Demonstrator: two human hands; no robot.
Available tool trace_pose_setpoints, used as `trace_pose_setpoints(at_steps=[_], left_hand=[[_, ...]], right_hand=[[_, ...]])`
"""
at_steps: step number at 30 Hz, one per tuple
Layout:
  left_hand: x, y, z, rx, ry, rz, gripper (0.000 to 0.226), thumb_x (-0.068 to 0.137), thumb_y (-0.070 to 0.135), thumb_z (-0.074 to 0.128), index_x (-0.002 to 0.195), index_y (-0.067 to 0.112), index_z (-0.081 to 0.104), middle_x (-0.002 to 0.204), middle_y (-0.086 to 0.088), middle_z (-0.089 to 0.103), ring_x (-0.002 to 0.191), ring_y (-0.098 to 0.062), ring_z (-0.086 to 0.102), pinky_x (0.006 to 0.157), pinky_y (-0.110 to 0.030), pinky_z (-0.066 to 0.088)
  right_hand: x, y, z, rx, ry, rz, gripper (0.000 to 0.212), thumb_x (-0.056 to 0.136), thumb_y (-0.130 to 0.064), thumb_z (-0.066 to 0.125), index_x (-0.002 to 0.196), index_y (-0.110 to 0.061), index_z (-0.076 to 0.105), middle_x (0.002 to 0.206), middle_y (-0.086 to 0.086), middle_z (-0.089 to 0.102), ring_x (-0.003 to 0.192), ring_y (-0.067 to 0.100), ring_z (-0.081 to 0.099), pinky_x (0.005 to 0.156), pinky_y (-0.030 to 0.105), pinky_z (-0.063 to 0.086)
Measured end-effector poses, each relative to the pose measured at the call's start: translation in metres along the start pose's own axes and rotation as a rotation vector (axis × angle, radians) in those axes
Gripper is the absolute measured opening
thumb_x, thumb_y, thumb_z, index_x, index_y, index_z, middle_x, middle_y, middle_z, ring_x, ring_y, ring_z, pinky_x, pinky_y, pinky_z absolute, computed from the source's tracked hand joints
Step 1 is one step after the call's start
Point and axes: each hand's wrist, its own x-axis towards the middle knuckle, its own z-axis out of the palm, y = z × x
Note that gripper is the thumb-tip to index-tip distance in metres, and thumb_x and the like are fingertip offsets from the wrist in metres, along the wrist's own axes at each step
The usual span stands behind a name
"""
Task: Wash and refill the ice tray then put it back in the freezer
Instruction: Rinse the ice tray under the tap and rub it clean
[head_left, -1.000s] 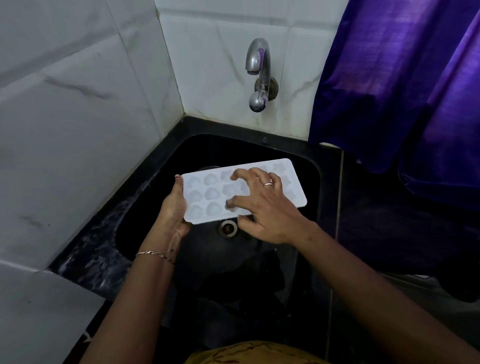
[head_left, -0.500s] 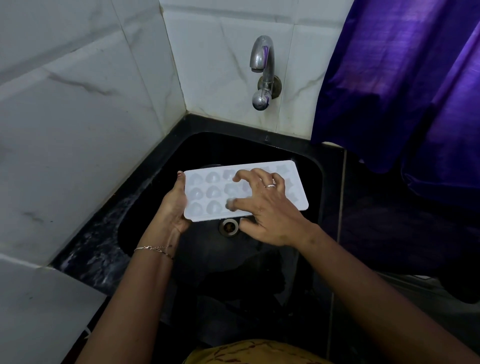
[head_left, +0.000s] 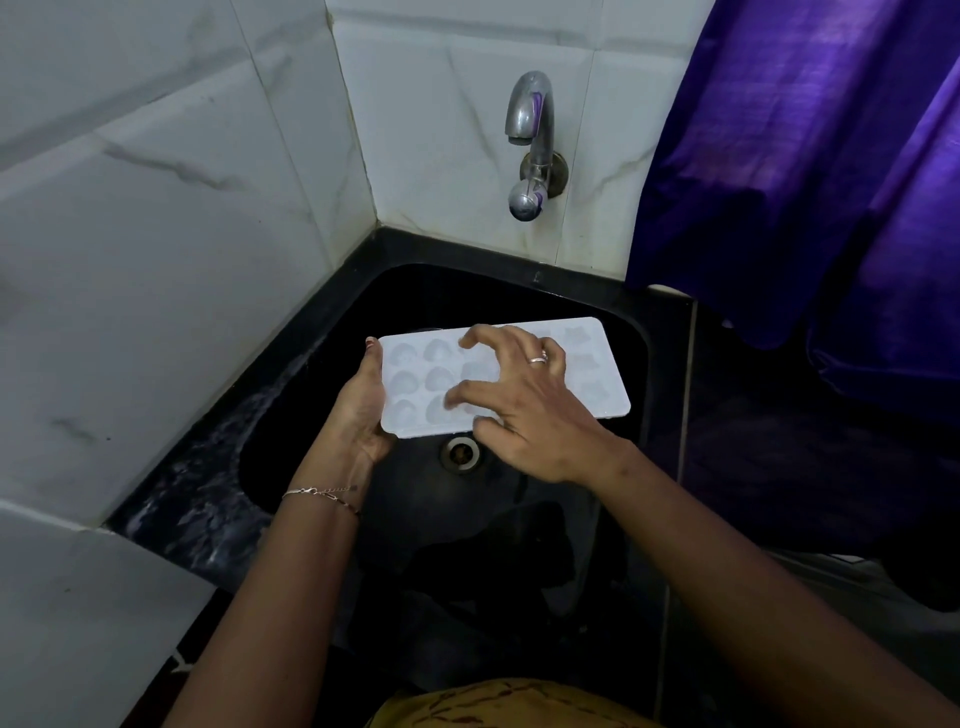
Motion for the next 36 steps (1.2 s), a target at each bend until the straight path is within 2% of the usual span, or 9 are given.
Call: trace_pose_setpoints(at_steps=[4,9,13,17,22,27,31,33,36], left_hand=[[0.0,0.001,0.005,0.0,-0.012,-0.004,0.061,0.099,0.056,0.022,0.107,0.011,0.062,0.09,-0.012,0.075,0.073,-0.026,0.073,0.051,-0.034,0.057],[0.002,0.0,0.006,0.044,0.015,0.0,0.059,0.099,0.057,0.025,0.104,0.013,0.064,0.086,-0.009,0.075,0.071,-0.024,0.073,0.054,-0.033,0.058],[0.004,-0.001,0.006,0.068,0.016,-0.002,0.06,0.098,0.058,0.024,0.108,0.014,0.064,0.095,-0.01,0.074,0.075,-0.025,0.073,0.055,-0.034,0.058],[0.007,0.001,0.007,0.108,0.052,0.014,0.055,0.099,0.055,0.026,0.099,0.015,0.064,0.083,-0.007,0.073,0.065,-0.021,0.072,0.05,-0.03,0.057],[0.009,0.001,0.009,0.092,0.04,0.006,0.056,0.098,0.057,0.028,0.102,0.015,0.064,0.08,-0.005,0.075,0.068,-0.021,0.073,0.051,-0.03,0.057],[0.011,0.0,0.01,0.092,0.024,-0.002,0.061,0.097,0.06,0.025,0.112,0.015,0.064,0.099,-0.011,0.074,0.081,-0.026,0.073,0.058,-0.034,0.058],[0.011,-0.002,0.016,0.09,0.046,-0.015,0.06,0.098,0.057,0.025,0.115,0.012,0.06,0.098,-0.011,0.071,0.08,-0.025,0.07,0.053,-0.03,0.057],[0.01,-0.004,0.02,0.078,0.041,-0.03,0.061,0.099,0.057,0.025,0.119,0.009,0.057,0.102,-0.014,0.069,0.084,-0.025,0.069,0.057,-0.03,0.058],[0.008,-0.008,0.022,0.078,0.027,-0.044,0.062,0.099,0.057,0.025,0.107,0.007,0.061,0.09,-0.013,0.073,0.076,-0.023,0.071,0.062,-0.03,0.058]], right_hand=[[0.004,-0.005,0.005,-0.086,-0.039,-0.032,0.039,0.08,-0.035,0.037,0.102,-0.037,0.069,0.141,-0.001,0.035,0.131,0.021,0.026,0.103,0.04,0.008],[0.002,-0.004,0.006,-0.061,-0.063,-0.059,0.037,0.078,-0.033,0.038,0.1,-0.034,0.068,0.134,-0.001,0.036,0.128,0.019,0.027,0.102,0.042,0.01],[0.002,-0.004,0.005,-0.057,-0.021,-0.006,0.036,0.079,-0.034,0.037,0.094,-0.031,0.069,0.132,0.001,0.039,0.127,0.021,0.028,0.102,0.047,0.015],[0.004,-0.006,0.004,-0.116,-0.033,-0.048,0.04,0.078,-0.034,0.037,0.101,-0.032,0.07,0.137,0.001,0.038,0.129,0.021,0.028,0.103,0.045,0.013],[0.003,-0.002,0.004,-0.102,-0.072,-0.075,0.04,0.078,-0.033,0.035,0.101,-0.032,0.067,0.134,-0.002,0.036,0.128,0.019,0.027,0.103,0.045,0.014],[0.001,0.004,0.004,-0.079,-0.026,-0.004,0.041,0.077,-0.033,0.032,0.099,-0.031,0.067,0.133,-0.001,0.037,0.129,0.02,0.027,0.104,0.046,0.011],[0.005,-0.007,0.004,-0.015,0.029,0.022,0.04,0.075,-0.035,0.034,0.101,-0.028,0.064,0.135,-0.002,0.037,0.128,0.019,0.029,0.104,0.042,0.007],[0.011,-0.015,0.007,-0.066,0.023,-0.024,0.038,0.076,-0.035,0.036,0.101,-0.028,0.064,0.136,0.0,0.038,0.128,0.021,0.031,0.105,0.045,0.009],[0.017,-0.022,0.017,-0.141,-0.017,-0.042,0.038,0.079,-0.038,0.033,0.093,-0.03,0.068,0.136,-0.003,0.039,0.129,0.02,0.032,0.107,0.046,0.007]])
